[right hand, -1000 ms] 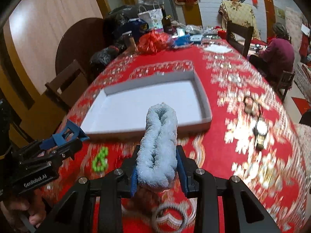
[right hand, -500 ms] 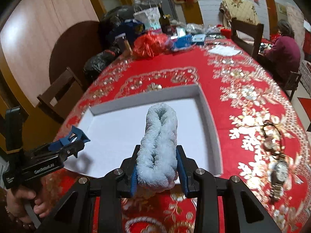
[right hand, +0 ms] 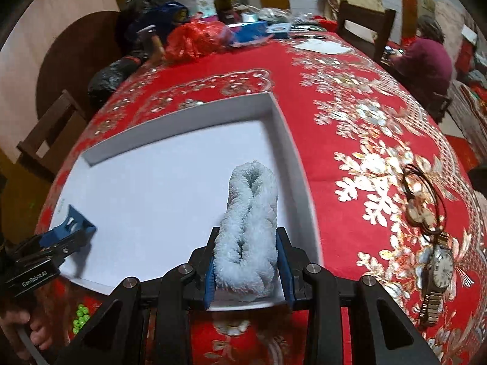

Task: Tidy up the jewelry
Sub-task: 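Release the blue clip and grey scrunchie into the white box lid, then grasp the green bead bracelet with the left gripper while the right grasps the silver bangle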

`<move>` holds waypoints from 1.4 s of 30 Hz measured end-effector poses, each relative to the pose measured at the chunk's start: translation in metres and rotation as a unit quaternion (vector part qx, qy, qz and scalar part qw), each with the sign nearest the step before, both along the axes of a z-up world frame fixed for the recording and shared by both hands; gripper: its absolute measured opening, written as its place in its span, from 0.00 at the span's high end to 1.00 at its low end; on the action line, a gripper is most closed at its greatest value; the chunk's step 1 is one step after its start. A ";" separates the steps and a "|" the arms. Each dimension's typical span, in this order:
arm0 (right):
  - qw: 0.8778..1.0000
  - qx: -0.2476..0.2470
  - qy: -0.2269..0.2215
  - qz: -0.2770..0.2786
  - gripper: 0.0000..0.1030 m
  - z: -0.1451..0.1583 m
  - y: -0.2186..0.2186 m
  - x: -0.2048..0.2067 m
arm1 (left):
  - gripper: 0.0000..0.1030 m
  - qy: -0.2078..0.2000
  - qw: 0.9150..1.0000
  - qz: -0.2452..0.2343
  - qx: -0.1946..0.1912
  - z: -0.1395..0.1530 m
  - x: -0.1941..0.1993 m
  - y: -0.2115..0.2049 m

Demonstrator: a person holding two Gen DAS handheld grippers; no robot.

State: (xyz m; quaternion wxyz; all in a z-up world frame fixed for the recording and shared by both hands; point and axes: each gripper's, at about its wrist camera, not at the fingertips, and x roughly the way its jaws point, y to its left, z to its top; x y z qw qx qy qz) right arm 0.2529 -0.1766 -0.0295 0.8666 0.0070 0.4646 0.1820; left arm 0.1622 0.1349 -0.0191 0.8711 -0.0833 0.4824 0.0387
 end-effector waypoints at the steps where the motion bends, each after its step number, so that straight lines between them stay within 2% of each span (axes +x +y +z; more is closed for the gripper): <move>1: 1.000 0.002 0.000 0.004 0.69 0.000 -0.002 0.000 | 0.35 0.002 1.000 0.006 -0.002 -0.001 0.000 0.002; 5: 1.000 0.021 0.005 0.018 0.61 0.001 -0.002 -0.001 | 0.35 0.006 1.000 0.013 0.002 -0.002 0.000 0.004; 9: 0.999 0.041 -0.017 0.018 0.55 0.015 -0.005 -0.007 | 0.34 0.000 1.000 0.015 0.017 0.002 -0.001 0.003; 15: 0.997 0.057 -0.046 0.018 0.54 0.040 -0.013 -0.021 | 0.26 -0.030 0.999 0.013 0.009 0.020 -0.007 0.004; 23: 0.996 0.064 -0.061 0.020 0.53 0.057 -0.034 -0.058 | 0.25 -0.067 0.998 -0.006 -0.010 0.046 -0.039 -0.007; 31: 0.997 0.052 -0.053 0.031 0.53 0.046 -0.058 -0.105 | 0.25 -0.065 0.998 -0.014 -0.025 0.050 -0.080 -0.021; 42: 0.995 0.037 -0.019 0.093 0.55 0.003 -0.073 -0.174 | 0.25 -0.018 0.999 -0.020 -0.031 0.024 -0.134 -0.038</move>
